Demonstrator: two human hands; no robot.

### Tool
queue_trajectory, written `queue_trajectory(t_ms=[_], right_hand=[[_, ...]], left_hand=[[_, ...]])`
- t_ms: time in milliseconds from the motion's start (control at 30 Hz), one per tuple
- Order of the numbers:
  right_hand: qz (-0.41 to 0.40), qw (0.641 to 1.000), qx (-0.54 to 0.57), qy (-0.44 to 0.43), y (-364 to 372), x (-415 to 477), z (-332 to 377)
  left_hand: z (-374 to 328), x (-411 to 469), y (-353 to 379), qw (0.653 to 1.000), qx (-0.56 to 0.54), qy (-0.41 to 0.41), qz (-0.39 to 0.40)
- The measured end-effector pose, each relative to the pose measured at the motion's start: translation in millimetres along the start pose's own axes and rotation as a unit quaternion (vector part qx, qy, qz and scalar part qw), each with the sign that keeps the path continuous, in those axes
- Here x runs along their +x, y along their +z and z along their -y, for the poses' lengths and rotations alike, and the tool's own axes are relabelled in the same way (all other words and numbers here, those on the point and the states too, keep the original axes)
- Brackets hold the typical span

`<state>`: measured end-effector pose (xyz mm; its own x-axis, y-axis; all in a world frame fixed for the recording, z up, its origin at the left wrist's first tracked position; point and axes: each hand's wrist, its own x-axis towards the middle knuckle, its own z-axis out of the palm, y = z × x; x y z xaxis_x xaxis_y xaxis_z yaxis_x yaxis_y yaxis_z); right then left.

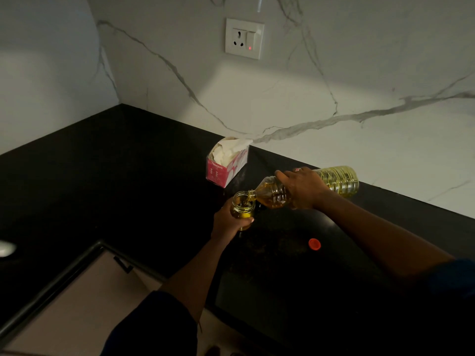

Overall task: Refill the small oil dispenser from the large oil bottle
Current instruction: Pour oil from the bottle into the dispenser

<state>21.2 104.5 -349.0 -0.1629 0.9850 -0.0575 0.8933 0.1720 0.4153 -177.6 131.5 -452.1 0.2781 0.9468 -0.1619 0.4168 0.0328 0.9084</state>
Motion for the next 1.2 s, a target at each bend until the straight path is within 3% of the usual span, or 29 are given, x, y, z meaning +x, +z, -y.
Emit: queue_trajectory(t_ms=[1200], right_hand=[[-0.009, 1.0, 0.0, -0.006, 2.4, 1.8, -1.3]], left_hand=[[5.0, 6.0, 3.4, 1.0, -0.02, -0.018, 0.0]])
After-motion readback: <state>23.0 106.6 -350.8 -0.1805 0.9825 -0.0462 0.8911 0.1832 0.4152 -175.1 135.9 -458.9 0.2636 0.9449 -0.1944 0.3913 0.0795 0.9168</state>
